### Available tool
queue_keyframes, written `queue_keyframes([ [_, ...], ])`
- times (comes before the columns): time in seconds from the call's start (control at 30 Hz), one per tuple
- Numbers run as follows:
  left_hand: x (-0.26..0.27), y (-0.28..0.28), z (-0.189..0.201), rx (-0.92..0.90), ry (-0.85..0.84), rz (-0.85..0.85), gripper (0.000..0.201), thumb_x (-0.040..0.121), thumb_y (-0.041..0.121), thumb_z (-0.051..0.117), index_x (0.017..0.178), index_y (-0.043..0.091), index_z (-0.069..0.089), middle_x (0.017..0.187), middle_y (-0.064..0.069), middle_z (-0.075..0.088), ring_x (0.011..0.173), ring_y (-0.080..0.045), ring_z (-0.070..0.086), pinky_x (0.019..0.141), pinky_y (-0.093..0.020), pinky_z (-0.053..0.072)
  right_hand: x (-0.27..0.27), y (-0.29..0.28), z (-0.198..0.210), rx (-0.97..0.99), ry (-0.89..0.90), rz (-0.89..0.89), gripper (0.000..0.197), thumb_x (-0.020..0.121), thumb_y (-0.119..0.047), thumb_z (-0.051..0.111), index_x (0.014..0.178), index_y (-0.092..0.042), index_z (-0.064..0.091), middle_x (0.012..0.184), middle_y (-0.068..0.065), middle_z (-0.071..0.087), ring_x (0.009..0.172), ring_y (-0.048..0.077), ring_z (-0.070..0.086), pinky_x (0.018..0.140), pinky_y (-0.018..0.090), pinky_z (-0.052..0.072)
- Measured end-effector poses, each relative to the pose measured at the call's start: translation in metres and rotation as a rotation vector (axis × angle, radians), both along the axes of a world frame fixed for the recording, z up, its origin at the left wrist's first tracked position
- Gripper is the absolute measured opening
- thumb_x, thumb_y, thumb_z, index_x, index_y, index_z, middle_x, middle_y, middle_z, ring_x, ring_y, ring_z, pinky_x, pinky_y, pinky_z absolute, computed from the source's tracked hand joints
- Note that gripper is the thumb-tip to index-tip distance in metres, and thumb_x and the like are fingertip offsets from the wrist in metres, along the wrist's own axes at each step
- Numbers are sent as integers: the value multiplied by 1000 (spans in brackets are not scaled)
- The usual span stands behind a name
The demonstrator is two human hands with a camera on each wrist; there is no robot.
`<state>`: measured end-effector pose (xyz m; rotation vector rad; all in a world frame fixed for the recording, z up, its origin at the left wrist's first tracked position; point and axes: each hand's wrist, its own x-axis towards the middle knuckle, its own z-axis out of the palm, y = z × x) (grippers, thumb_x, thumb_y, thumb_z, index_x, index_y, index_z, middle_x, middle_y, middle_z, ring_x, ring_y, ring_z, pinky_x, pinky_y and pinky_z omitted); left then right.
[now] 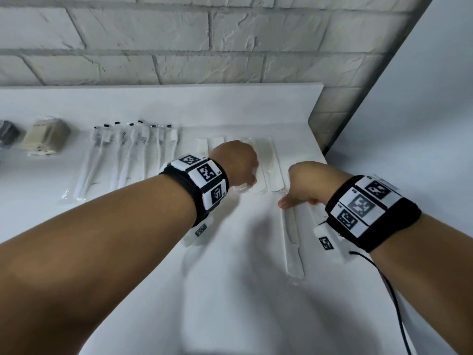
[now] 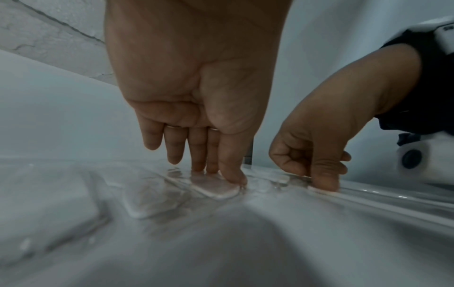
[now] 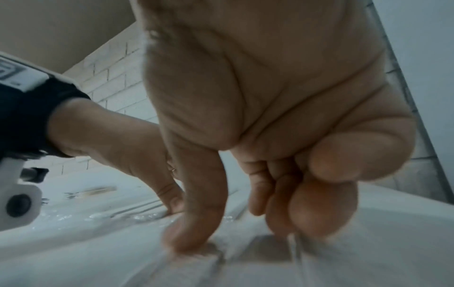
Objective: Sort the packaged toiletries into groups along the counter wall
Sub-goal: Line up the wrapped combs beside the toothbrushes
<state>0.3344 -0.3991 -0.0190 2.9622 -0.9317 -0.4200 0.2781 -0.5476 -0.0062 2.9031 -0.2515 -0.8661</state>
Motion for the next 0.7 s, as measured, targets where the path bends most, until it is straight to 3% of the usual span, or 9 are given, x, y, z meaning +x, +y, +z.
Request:
queue_keyframes([
  [0.07,0,-1,1,4,1,1,26,77,34,66,99,22,72,101,4,68,99,-20,59,84,-35,53,0,-7,2,55,-125,12,42,77,-50,71,79,-11,54,73,2,56,67,20,53,69,30,46],
  [0.17,-1,-1,0,20,14,7,27,74,32,68,99,22,73,101,3,69,97,-20,60,83,-35,54,7,-11,5,168,-337,73,27,82,-37,70,98,-16,62,103,5,63,93,25,58,82,33,49],
  [0.3,-4,-1,0,13,15,-2,28,81,36,64,104,21,71,105,2,68,102,-21,60,85,-35,52,22,-7,-5,206,-259,178,52,82,-31,72,131,-28,57,139,-6,53,123,21,52,101,37,43],
  [0.53,-2,2,0,28,11,-26,33,85,40,60,111,21,67,110,1,65,109,-21,56,86,-32,47,26,-11,-9,191,-237,184,56,84,-31,69,137,-33,51,148,-12,44,130,19,46,106,35,39],
  [0.6,-1,1,-1,27,8,-14,24,83,38,61,98,20,68,100,3,65,103,-21,58,81,-32,47,21,-15,-7,301,-269,140,56,86,-28,68,139,-30,49,151,-12,40,134,18,43,109,33,35],
  [0.67,-1,0,-2,34,4,8,10,80,32,62,76,23,61,82,6,60,94,-20,59,75,-30,47,15,-25,1,468,-408,-30,50,87,-26,68,134,-26,54,145,-4,47,130,20,48,108,33,37],
  [0.7,-1,-1,-3,34,11,19,13,79,27,61,69,22,56,75,7,56,90,-19,59,73,-30,48,10,-32,6,478,-476,-109,43,87,-27,68,128,-23,58,137,1,53,124,23,52,104,33,41],
])
